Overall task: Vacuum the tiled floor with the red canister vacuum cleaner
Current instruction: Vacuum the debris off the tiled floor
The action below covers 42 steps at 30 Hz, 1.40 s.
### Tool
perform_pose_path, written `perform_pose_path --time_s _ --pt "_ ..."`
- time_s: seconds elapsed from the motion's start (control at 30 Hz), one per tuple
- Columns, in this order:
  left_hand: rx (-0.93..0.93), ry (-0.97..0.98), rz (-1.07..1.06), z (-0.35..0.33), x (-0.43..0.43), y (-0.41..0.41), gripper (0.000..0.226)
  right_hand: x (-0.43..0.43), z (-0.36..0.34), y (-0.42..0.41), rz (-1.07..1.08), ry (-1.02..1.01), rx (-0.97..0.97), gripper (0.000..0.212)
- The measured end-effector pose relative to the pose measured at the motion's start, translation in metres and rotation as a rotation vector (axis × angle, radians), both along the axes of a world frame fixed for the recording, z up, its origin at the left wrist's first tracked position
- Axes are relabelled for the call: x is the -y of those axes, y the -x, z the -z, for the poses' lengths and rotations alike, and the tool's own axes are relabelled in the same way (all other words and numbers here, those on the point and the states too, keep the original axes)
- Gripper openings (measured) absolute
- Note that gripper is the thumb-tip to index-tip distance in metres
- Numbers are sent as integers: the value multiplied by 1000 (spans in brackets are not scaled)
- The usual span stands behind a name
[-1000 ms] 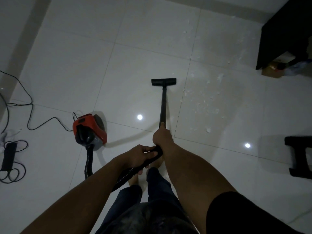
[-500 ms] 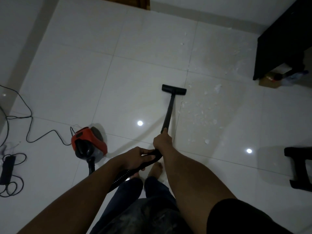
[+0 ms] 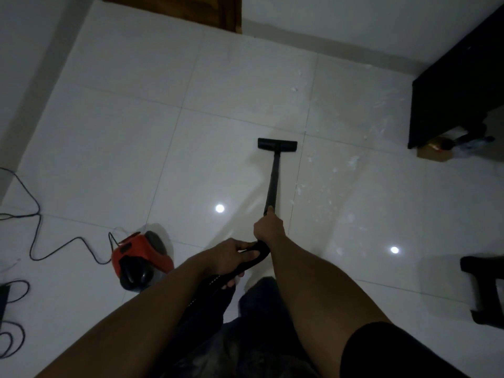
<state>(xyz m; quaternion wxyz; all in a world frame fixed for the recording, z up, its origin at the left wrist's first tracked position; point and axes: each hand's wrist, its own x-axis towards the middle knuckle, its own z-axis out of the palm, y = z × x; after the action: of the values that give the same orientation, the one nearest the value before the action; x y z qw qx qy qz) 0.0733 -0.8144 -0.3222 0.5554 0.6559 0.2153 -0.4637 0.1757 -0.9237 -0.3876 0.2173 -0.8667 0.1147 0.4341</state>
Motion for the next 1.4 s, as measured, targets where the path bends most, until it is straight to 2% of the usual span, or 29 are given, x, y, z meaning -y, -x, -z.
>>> perform_pose_path --time_s 0.27,0.4,0.73,0.9,1.4 --pt "0 18 -27 3 -63 -63 54 -64 1 -64 -34 -26 -9 72" --pt "33 -18 -34 3 -91 -103 51 -91 8 -106 -160 -20 13 72" --pt "-32 14 -47 4 -126 -249 53 -127 13 -249 26 -47 -53 81" --pt "-34 2 -97 12 -137 -325 53 -140 15 -330 27 -55 -47 78" --pt "-18 -39 -183 46 -156 -484 55 -171 59 -498 23 -121 -25 77"
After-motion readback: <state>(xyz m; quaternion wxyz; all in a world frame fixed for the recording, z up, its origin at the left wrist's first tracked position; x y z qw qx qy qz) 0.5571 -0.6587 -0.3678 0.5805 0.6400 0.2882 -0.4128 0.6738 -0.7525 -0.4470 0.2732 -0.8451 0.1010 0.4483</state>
